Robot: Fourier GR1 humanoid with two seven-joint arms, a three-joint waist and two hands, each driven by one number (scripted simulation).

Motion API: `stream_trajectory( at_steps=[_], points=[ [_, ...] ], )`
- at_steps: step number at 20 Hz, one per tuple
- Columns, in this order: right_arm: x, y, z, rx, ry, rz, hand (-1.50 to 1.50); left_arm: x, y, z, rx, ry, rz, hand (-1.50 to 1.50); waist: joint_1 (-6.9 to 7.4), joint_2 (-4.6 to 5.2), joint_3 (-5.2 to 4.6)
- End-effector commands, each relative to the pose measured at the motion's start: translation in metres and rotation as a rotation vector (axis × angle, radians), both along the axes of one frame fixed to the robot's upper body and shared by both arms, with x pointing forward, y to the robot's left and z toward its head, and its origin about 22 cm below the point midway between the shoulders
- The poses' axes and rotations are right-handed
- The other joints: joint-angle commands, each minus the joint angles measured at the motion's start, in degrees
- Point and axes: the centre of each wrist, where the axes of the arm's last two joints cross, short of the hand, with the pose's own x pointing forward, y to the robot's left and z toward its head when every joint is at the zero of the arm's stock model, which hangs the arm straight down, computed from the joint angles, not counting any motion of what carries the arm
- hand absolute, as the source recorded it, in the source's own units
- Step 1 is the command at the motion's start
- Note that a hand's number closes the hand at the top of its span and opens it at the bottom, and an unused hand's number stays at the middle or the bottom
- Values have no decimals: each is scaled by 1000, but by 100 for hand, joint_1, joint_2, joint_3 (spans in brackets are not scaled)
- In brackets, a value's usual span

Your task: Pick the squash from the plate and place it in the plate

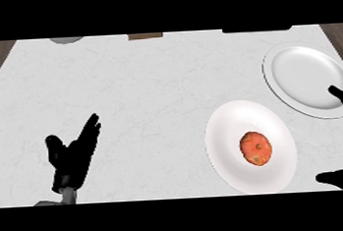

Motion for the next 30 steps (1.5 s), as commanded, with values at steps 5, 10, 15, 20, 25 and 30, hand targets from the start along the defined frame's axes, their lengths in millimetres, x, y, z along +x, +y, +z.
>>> stream_trajectory(
  at_steps=[5, 10, 15, 20, 25, 30],
  points=[
    [2, 53, -5, -96, 68, -36, -150, 2, -21, -6, -19, 23, -10, 0, -19, 14, -10],
    [16, 75, -31, -95, 171, -14, -150, -6, -4, 14, -10, 40, -20, 0, 14, 14, -7],
    [16, 96, -44, -65, 194, 13, -150, -5, -4, -3, -9, 27, 0, 0, -5, 15, -8],
    [17, 95, -58, -82, 174, -8, -150, 5, 14, -7, -6, 18, -13, 0, -21, 15, -8],
    [3, 99, -65, -184, 200, -56, -150, 1, 11, -19, -7, 34, -1, 0, -38, 14, -9],
    [20, 110, -66, -191, 207, -82, -150, -26, 1, -10, -11, 34, -19, 0, -9, 10, -8]
  ],
)
